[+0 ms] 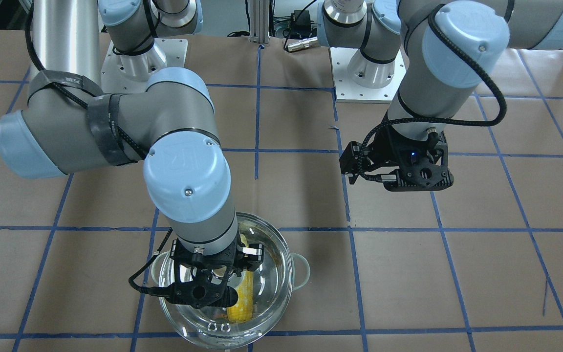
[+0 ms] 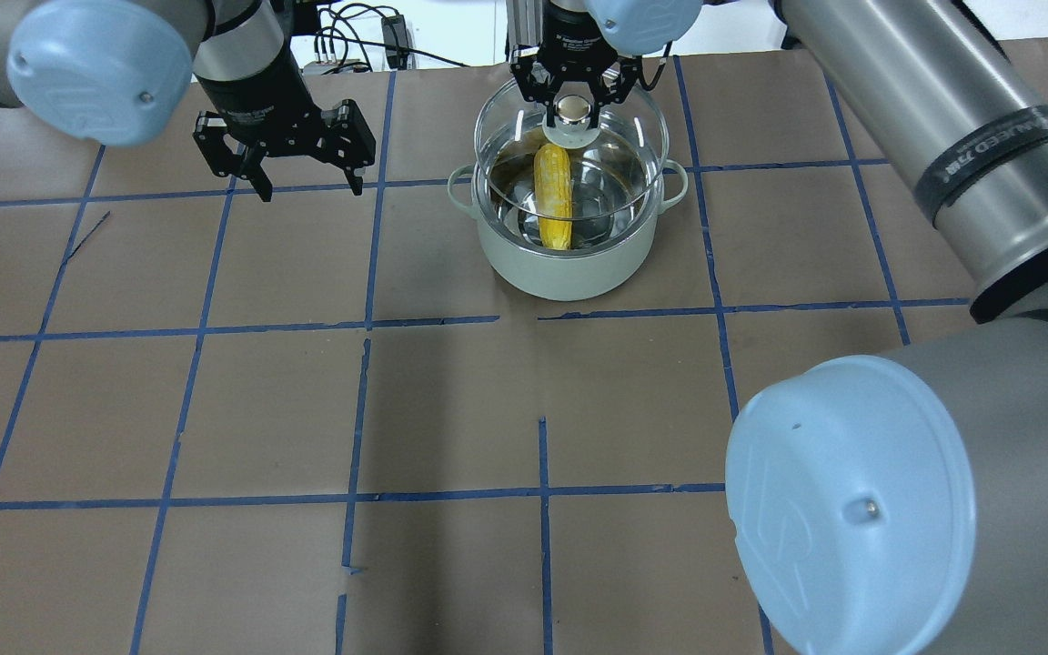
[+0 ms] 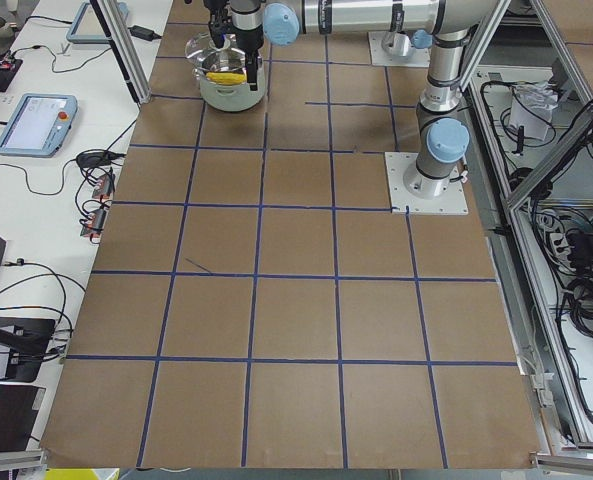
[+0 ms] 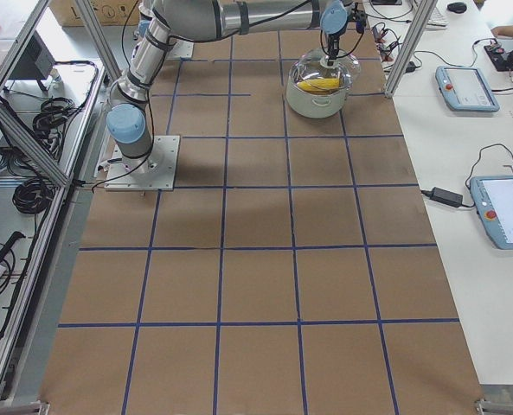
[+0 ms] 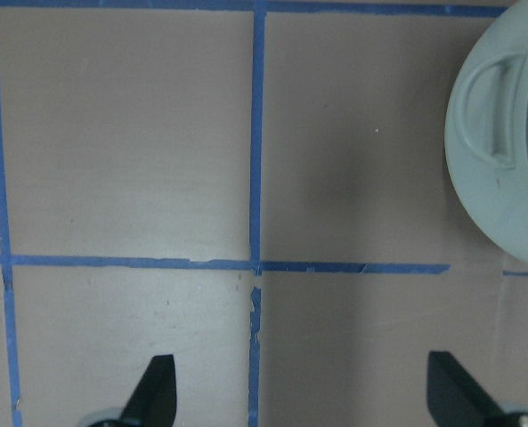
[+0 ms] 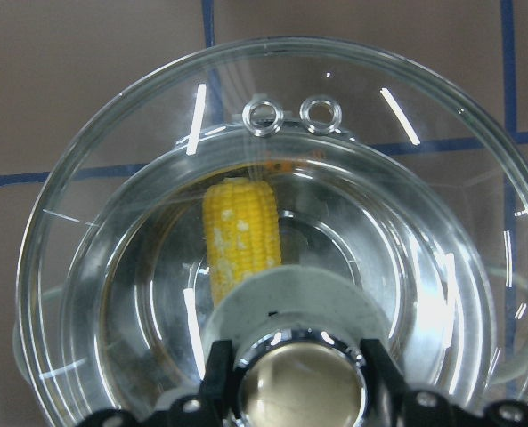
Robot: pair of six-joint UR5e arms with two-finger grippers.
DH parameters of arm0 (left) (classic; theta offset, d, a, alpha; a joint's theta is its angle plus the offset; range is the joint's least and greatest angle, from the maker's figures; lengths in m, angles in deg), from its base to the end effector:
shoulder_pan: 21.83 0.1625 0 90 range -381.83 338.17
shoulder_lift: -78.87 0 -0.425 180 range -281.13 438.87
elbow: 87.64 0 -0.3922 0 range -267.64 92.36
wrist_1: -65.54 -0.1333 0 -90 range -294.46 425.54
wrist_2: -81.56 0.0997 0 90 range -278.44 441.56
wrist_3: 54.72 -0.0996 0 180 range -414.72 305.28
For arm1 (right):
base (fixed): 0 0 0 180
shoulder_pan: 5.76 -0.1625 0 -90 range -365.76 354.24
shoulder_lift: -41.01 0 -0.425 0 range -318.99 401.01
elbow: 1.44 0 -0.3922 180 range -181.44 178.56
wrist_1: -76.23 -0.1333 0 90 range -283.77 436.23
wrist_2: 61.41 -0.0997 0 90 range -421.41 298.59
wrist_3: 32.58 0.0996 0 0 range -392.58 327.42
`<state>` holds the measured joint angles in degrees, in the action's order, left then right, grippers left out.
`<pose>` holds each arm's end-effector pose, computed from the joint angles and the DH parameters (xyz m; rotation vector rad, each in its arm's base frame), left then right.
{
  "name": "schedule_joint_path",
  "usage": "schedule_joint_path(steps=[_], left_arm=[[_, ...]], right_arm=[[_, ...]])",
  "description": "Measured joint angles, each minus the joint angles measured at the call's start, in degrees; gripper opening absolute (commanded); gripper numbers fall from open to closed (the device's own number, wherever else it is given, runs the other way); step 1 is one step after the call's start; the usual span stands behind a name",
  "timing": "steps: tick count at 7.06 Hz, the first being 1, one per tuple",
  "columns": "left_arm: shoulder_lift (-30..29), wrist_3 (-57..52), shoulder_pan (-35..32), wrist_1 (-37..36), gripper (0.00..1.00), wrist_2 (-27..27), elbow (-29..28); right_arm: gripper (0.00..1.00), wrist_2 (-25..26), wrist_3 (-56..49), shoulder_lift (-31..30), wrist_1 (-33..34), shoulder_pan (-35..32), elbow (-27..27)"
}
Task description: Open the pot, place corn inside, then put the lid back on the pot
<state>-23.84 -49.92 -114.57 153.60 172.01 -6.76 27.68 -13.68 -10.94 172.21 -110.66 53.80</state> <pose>-0.1602 -0.5747 0.4501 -0.0561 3.1310 0.0442 0.3252 -0.6976 0.3799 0.1080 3.1102 -0.0627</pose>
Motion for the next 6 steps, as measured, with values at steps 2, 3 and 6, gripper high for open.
schedule_joint_path(steps=[2,3,6], left_arm=[[0.2,-0.3,-0.2,3.3,1.0,-0.1,-2.0],[0.7,-0.4,-0.3,4.2,1.0,-0.1,-2.0],[1.4,-0.6,-0.3,4.8,1.0,-0.1,-1.8]], right_arm=[[0.08,0.0,0.0,0.5,0.1,-1.2,1.3],[0.08,0.0,-0.4,0.3,0.4,-1.2,1.8],[0.08,0.1,-1.0,-0.1,0.3,-0.5,2.2]])
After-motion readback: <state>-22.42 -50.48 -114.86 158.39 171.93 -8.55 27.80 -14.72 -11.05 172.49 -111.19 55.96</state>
